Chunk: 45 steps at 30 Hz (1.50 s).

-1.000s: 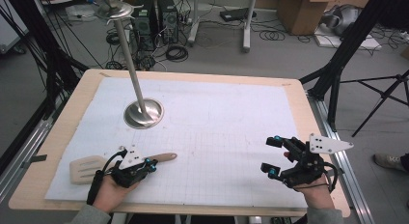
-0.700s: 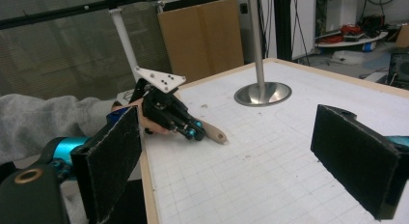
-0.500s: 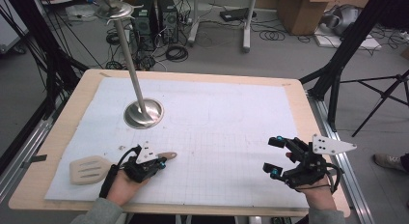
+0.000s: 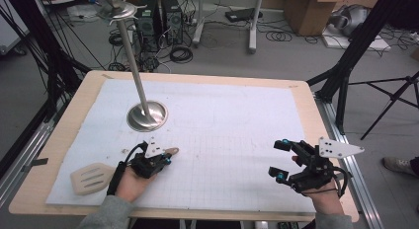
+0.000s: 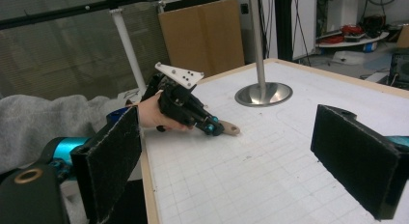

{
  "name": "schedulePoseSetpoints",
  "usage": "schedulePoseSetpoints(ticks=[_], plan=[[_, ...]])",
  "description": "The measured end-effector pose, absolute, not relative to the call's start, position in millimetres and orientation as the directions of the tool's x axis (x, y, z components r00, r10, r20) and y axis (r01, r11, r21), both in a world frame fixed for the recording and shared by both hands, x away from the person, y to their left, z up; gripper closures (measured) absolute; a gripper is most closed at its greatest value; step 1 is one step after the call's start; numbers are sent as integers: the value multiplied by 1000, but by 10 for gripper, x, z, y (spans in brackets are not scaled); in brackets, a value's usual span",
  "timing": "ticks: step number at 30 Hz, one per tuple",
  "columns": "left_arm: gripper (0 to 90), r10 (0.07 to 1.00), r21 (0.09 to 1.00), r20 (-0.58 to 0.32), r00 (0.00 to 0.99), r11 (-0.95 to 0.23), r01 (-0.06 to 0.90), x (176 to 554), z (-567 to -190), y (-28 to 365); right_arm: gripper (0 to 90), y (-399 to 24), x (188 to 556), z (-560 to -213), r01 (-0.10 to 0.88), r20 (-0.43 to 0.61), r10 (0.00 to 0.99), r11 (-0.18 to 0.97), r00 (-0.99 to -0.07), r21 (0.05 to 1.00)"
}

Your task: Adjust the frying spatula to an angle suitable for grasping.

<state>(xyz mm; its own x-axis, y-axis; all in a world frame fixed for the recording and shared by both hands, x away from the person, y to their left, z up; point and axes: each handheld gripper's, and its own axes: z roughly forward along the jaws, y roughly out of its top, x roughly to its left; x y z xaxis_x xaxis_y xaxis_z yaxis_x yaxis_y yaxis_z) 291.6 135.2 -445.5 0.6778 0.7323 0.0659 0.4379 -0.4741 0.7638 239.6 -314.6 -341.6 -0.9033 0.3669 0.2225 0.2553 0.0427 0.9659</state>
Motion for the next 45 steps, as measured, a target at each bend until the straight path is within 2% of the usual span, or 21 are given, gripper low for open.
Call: schedulePoseSetpoints(ticks=[31,40,45], plan=[[898,830,778,115,545,-417,471,3325,-4478,1329,97,-3114,2410,-3424,250,218,356,45,-909,967],[898,848,787,119,516,-397,472,3347,-4493,1319,97,-3111,2415,-3431,256,225,353,45,-908,966],[898,840,793,100,534,-392,467,3297,-4446,1326,97,-3115,2414,-3433,258,228,354,39,-907,965]])
